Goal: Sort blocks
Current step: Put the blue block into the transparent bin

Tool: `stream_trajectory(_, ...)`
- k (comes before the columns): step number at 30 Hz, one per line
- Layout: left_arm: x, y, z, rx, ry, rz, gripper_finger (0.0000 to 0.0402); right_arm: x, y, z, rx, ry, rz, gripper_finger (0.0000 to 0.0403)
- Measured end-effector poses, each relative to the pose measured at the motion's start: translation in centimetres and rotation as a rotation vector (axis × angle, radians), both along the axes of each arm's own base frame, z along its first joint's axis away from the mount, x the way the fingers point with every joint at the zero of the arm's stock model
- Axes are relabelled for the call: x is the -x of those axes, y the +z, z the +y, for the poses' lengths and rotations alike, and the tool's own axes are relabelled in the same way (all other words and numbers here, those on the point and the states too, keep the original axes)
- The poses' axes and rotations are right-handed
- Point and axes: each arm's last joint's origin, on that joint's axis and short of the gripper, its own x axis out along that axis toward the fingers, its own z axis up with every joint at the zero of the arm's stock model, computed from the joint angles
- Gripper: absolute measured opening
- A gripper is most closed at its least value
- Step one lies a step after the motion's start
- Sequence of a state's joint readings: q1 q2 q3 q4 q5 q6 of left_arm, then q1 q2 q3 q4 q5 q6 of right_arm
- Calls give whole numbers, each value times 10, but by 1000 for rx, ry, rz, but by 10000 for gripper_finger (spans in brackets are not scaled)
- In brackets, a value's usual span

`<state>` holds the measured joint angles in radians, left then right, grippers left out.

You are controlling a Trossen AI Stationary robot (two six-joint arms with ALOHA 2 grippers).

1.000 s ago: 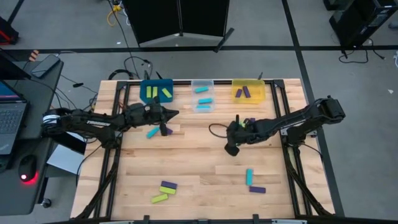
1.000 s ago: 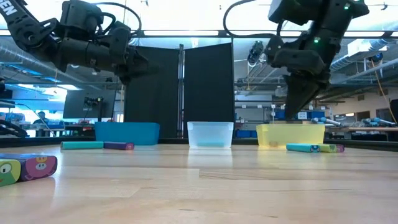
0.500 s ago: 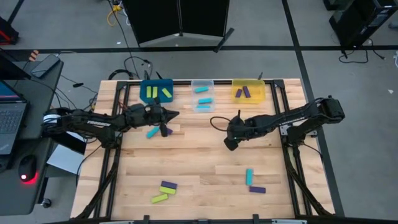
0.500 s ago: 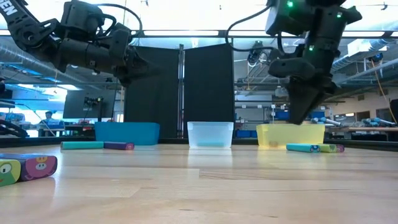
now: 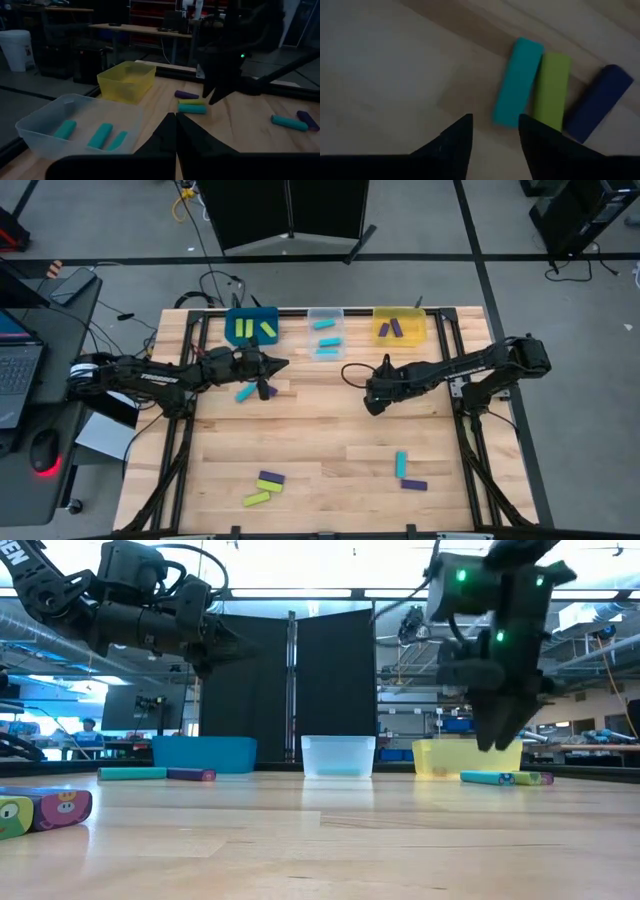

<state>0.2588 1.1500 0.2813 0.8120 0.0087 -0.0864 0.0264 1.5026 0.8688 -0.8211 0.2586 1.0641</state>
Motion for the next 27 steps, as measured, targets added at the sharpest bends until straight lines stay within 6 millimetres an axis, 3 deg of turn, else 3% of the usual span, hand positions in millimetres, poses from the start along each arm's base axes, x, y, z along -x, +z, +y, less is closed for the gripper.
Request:
stream_trajectory(8, 0, 0, 0, 3, 0, 2, 7, -4, -31, -13, 2, -38, 61, 190)
stream_trajectory(27, 0, -3, 0, 12, 0, 28, 7, 0, -46, -18, -26, 50, 13, 127)
